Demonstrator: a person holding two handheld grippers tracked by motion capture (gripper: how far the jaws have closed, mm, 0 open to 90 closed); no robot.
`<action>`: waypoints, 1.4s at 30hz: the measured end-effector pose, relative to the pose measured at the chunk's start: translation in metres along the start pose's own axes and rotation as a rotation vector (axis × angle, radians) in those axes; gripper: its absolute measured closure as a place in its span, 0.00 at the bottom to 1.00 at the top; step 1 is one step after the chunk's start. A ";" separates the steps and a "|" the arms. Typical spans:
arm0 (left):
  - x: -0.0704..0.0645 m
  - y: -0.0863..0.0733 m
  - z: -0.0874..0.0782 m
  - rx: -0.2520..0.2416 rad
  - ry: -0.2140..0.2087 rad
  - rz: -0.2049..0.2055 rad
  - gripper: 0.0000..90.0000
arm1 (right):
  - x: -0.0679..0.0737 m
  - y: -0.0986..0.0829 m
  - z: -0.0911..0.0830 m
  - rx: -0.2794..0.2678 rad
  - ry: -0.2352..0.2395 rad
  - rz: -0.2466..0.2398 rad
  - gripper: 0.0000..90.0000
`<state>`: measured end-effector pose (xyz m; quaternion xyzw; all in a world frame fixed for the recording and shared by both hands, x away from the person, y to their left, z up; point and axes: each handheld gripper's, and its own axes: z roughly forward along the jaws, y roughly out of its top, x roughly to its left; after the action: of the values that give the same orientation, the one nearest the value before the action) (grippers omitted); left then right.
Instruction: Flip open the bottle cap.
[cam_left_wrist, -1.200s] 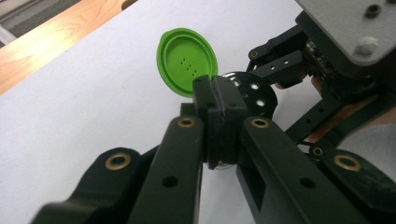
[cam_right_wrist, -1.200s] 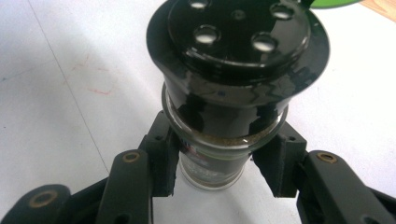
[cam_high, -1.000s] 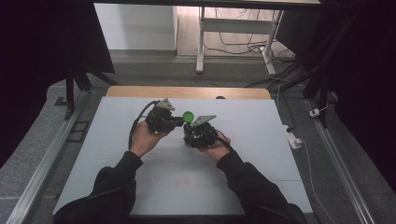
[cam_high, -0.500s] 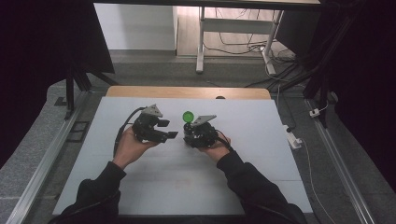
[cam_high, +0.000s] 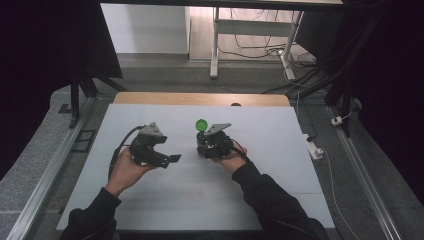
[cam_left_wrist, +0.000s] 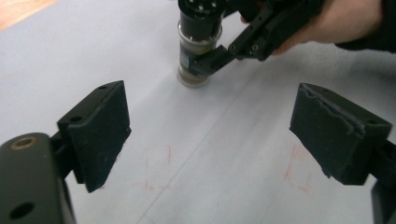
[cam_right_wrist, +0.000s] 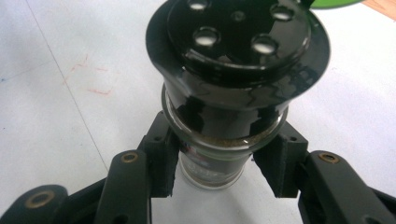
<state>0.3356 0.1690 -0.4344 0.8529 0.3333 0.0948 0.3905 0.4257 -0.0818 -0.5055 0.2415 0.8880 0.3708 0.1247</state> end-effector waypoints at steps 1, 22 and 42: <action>-0.001 -0.002 -0.001 0.001 -0.001 -0.002 0.13 | 0.000 0.000 0.000 0.003 0.000 0.002 0.54; -0.016 -0.042 -0.034 -0.048 0.004 -0.067 0.00 | 0.004 -0.005 -0.023 0.007 0.021 0.062 0.23; -0.022 -0.088 -0.062 -0.082 0.021 -0.140 0.00 | 0.016 -0.021 -0.086 -0.056 0.117 0.114 0.10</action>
<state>0.2493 0.2340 -0.4545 0.8096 0.3921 0.0898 0.4275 0.3705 -0.1376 -0.4616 0.2663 0.8678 0.4155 0.0581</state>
